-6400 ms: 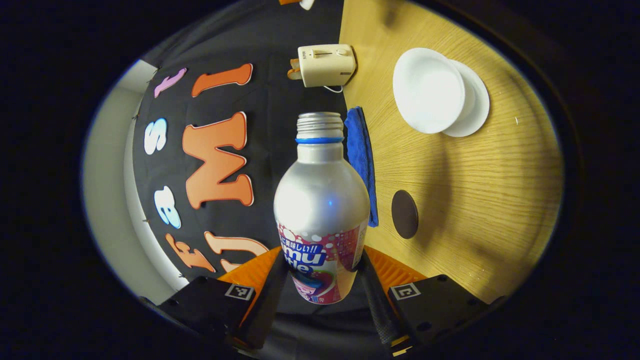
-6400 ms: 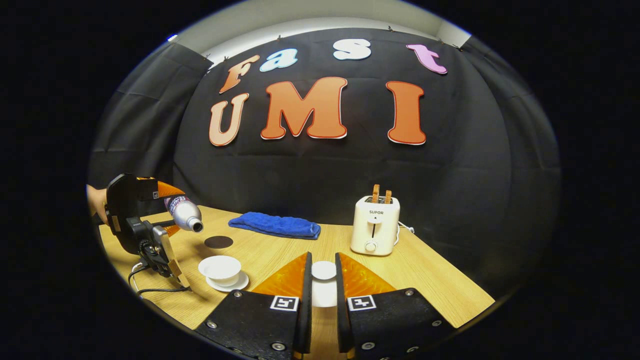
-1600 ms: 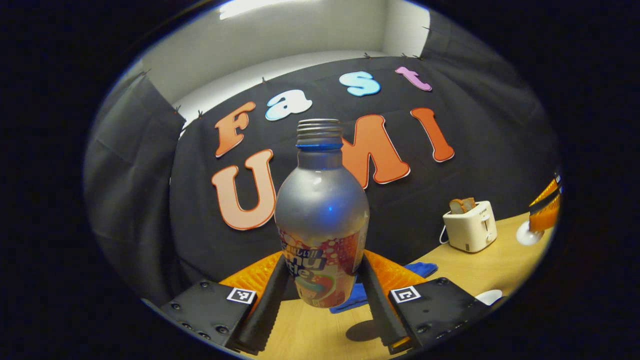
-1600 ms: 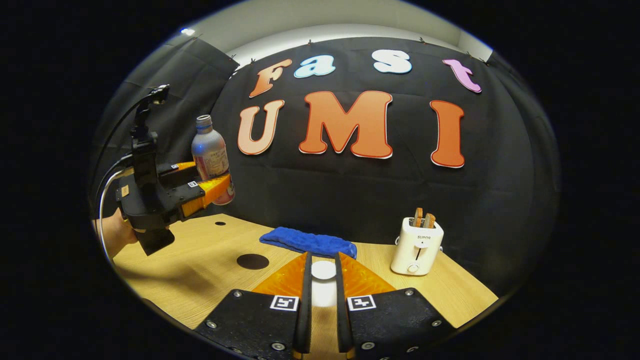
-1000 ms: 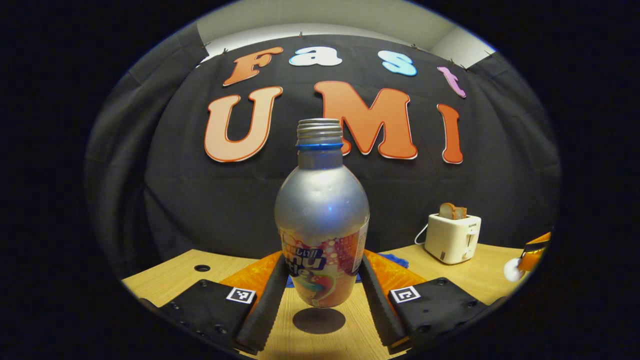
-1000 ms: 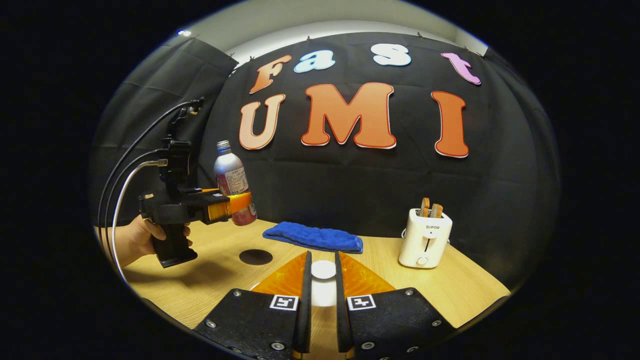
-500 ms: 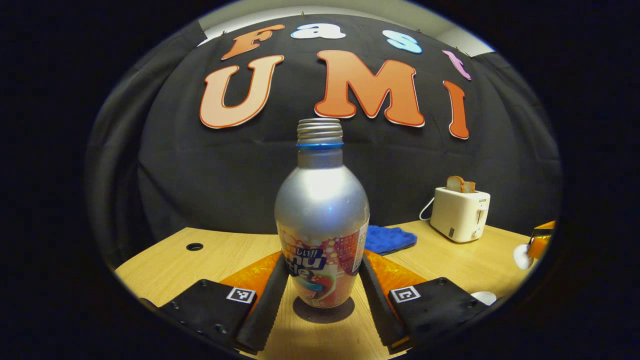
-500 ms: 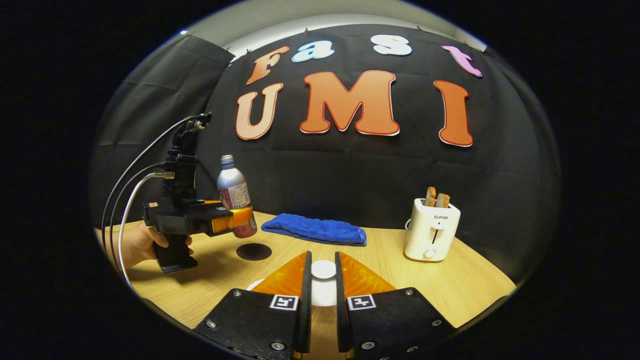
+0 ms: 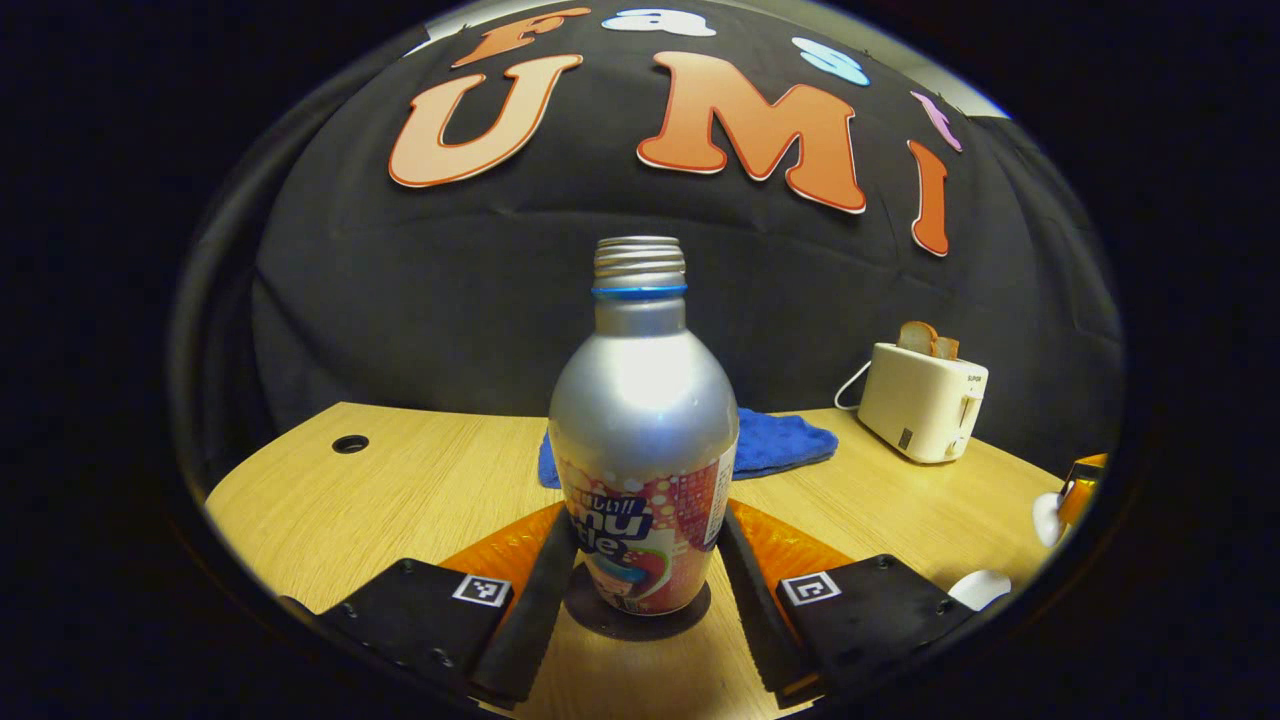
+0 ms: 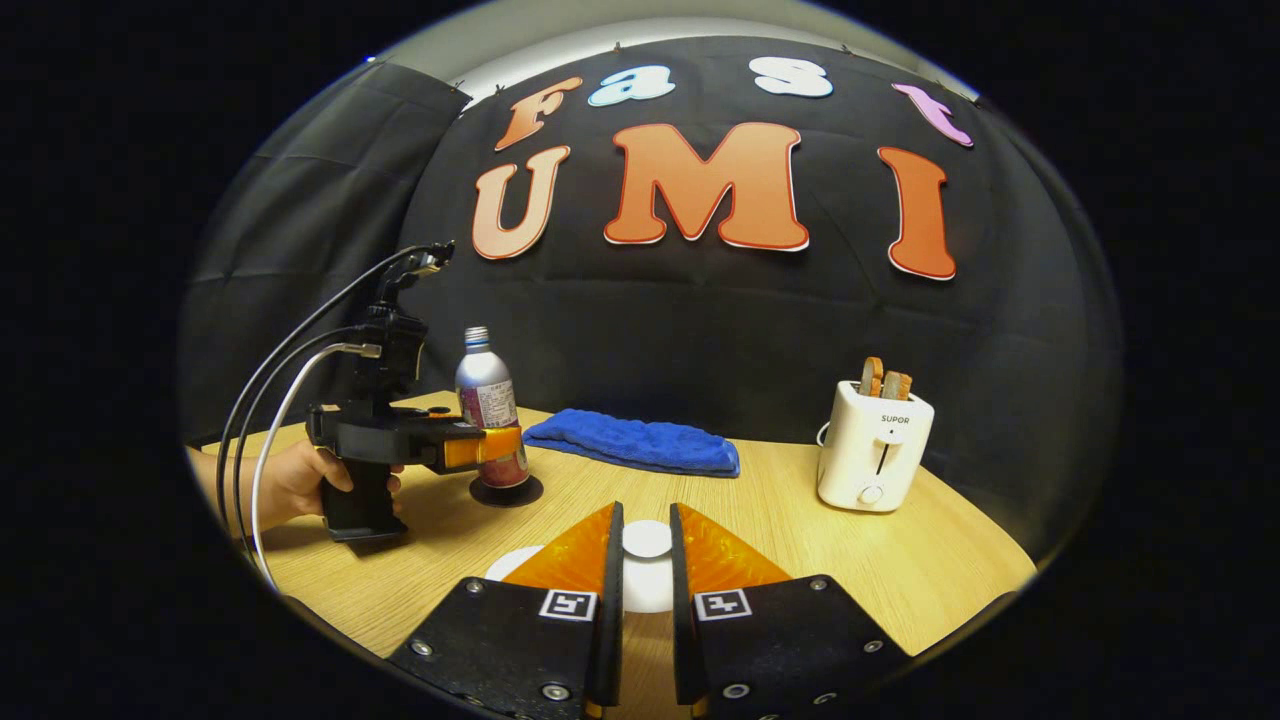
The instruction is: Open the teacup lid with one hand, grasp the water bottle and pour water into the teacup with the other hand; after pouring, place the water bottle on the coaster and then close the teacup lid.
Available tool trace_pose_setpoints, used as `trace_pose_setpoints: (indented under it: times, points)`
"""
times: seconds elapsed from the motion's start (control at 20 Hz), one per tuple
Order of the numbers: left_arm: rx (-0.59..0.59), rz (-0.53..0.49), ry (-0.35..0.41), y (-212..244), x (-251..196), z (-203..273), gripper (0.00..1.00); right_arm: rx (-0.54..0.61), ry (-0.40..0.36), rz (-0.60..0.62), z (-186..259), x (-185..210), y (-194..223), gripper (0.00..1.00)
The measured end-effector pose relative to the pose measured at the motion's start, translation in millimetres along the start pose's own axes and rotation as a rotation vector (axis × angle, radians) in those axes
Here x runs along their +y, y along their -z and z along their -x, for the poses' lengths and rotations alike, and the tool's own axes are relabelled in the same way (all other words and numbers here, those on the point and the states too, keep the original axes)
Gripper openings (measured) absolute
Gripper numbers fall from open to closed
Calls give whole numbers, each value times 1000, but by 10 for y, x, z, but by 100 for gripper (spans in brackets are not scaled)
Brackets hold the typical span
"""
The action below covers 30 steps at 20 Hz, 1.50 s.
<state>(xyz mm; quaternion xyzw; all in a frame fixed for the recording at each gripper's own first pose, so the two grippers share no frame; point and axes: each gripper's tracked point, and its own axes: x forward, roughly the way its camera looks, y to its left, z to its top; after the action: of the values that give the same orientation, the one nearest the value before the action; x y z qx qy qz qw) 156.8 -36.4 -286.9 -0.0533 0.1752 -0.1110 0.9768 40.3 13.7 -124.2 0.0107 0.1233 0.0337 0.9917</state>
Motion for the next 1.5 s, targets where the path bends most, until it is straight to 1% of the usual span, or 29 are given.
trace_pose_setpoints:
  times: [0.15,0.25,0.35,0.4,0.45,0.5,0.55,0.6,0.65,0.7,0.8,0.85,0.9,0.95,1.05,1.1,1.15,1.35,1.5]
  points:
    - [39,-12,1,89,-30,-73,83,17,1,2,-9,1,57,21]
    - [76,-40,4,174,-45,-115,83,21,5,6,-8,-12,65,21]
    - [73,-47,6,171,-59,-115,84,21,9,4,-11,-25,52,22]
    - [86,-56,5,192,-54,-107,81,21,9,1,-11,-18,57,22]
    - [86,-57,3,185,-47,-111,81,19,17,-2,-11,-33,53,21]
    - [85,-56,2,177,-49,-114,85,19,17,-4,-20,-34,47,22]
    - [87,-57,2,188,-52,-115,86,18,19,-8,-26,-38,46,21]
    - [91,-58,5,198,-51,-120,83,19,16,-12,-33,-33,46,21]
    - [93,-58,6,207,-49,-124,87,19,14,-18,-40,-28,44,21]
    - [96,-62,8,207,-51,-113,88,19,8,-23,-47,-10,46,21]
    - [94,-65,8,200,-33,-103,88,16,4,-24,-47,10,30,21]
    - [95,-62,3,199,-24,-94,87,15,1,-23,-44,27,26,21]
    - [104,-65,-5,207,-7,-81,93,14,0,-22,-44,29,25,21]
    - [101,-63,-9,204,4,-54,96,14,-4,-22,-47,46,26,21]
    - [93,-56,-2,172,-8,0,94,15,-10,-27,-38,77,22,21]
    - [91,-54,-1,158,-6,39,100,12,-13,-31,-30,90,7,21]
    - [86,-56,5,153,-13,72,99,7,-18,-31,-19,112,-14,21]
    - [63,-70,13,95,-30,261,99,2,-33,-25,-14,214,-30,21]
    - [42,-87,26,67,-57,498,99,6,-54,-11,-41,327,4,22]
